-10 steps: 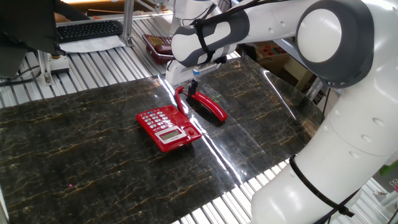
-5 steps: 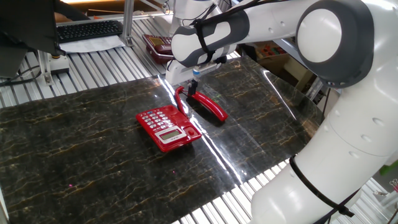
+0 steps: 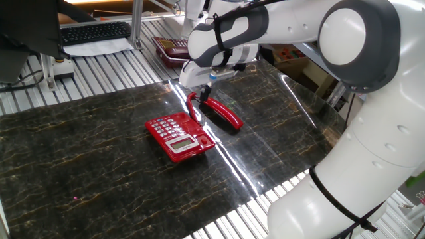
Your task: Place the handset of the telephone on the corresponding phone cradle
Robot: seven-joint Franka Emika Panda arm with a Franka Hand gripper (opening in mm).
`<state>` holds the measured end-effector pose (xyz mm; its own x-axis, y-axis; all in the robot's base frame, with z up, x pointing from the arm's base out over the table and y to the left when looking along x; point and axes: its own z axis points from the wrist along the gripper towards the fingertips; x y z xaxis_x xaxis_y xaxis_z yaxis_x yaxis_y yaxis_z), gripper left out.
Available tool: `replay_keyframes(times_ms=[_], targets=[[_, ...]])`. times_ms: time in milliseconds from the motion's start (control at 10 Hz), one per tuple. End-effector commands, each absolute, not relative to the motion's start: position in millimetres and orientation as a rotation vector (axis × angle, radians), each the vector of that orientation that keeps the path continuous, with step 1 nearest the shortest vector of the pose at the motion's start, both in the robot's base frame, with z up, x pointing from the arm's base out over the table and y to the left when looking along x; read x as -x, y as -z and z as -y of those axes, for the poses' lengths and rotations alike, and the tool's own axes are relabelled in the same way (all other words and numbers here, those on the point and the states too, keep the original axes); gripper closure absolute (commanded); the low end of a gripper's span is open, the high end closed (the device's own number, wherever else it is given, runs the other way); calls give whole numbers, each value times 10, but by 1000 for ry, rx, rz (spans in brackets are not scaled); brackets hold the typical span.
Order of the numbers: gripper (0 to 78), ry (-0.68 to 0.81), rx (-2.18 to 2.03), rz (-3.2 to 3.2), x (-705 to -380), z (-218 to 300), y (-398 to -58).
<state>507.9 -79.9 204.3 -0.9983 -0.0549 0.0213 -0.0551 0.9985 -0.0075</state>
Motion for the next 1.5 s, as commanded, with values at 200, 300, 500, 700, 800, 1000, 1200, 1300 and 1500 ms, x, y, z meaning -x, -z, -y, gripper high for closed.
replay_keyframes(times_ms=[200, 300, 500, 700, 800, 1000, 1200, 1300, 1500], targets=[[776, 28, -154, 3200, -5384, 1125, -1873], [776, 25, -173, 3206, -5438, 1200, -1842], [776, -29, -178, 3226, -5507, 1303, -1810], [776, -71, -181, 3274, -5543, 1377, -1763], [776, -71, -182, 3305, -5543, 1377, -1763], [776, -80, -192, 3320, -5543, 1377, -1763], [776, -95, -180, 3322, -5543, 1377, -1763], [776, -118, -174, 3321, -5543, 1377, -1763], [776, -146, -173, 3303, -5543, 1377, -1763]])
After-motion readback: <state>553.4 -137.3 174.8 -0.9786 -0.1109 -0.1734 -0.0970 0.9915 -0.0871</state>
